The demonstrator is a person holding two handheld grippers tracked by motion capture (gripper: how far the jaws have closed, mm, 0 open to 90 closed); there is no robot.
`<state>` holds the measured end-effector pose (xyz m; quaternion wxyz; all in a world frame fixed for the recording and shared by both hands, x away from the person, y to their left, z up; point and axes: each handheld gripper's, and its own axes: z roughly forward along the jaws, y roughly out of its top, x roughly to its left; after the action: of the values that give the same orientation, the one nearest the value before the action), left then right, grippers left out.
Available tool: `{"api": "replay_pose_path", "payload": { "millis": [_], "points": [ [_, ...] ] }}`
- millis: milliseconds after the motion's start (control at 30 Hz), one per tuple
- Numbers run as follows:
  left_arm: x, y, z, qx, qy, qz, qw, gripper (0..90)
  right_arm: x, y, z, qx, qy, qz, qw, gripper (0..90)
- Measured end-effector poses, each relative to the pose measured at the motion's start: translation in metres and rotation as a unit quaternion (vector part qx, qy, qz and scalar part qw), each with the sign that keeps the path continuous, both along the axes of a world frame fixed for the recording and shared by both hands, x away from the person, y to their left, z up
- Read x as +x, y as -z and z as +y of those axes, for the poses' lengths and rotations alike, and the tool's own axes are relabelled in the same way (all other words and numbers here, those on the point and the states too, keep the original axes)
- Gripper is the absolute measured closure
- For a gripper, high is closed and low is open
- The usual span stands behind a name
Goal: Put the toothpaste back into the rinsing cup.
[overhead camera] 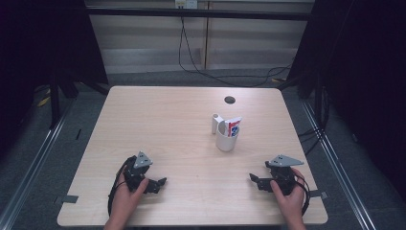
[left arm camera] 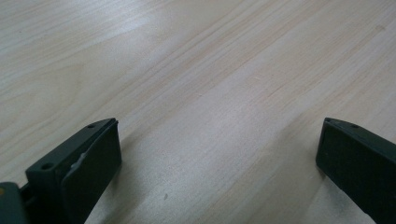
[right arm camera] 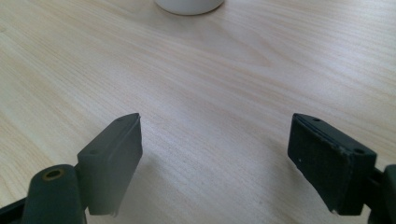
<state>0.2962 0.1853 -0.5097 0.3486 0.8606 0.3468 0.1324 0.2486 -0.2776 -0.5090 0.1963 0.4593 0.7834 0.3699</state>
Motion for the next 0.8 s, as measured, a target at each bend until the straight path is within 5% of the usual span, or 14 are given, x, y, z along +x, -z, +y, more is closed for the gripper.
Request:
{"api": "replay_pose_path", "payload": {
  "millis": [200,800],
  "points": [
    [0.0,0.0,0.0001,0.0,0.0,0.0,1.0,0.0,0.0008,0.0013,0.0009,-0.013,-0.005,0.021,0.9997,15.7],
    [-0.0001,0.0,0.0,0.0,-0.001,0.0,1.0,0.0,0.003,0.0021,0.0023,-0.02,-0.01,0.024,0.9995,12.5]
  ]
}}
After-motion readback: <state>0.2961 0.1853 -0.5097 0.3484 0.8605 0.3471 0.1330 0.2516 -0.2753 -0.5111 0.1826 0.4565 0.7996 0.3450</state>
